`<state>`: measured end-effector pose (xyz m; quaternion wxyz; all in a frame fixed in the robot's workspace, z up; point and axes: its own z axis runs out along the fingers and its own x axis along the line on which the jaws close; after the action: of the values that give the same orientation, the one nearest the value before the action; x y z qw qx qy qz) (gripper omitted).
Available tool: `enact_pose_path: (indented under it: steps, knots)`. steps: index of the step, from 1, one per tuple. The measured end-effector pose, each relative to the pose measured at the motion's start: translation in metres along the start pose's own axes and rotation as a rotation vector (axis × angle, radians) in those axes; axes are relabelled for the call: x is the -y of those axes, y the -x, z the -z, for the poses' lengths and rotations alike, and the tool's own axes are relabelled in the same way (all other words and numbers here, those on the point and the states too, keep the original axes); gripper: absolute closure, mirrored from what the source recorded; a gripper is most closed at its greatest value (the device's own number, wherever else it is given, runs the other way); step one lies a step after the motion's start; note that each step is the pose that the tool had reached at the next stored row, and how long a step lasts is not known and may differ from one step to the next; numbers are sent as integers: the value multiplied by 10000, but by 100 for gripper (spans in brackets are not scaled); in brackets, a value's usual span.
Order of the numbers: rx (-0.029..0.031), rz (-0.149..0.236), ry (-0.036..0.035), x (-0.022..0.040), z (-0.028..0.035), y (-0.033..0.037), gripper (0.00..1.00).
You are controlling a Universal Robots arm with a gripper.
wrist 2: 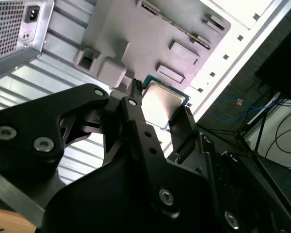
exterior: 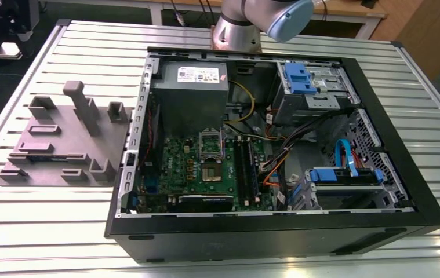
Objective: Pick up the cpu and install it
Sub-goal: 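Pick up the cpu and move it towards the insertion slot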
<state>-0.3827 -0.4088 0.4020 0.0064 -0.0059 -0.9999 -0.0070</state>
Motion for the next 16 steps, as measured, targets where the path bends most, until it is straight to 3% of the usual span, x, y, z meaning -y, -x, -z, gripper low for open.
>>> enact_pose_path:
  steps: [5, 16]
  knots:
    - [5, -1, 0, -2, -14, 194, 53]
    - [5, -1, -1, -7, -68, 697, 53]
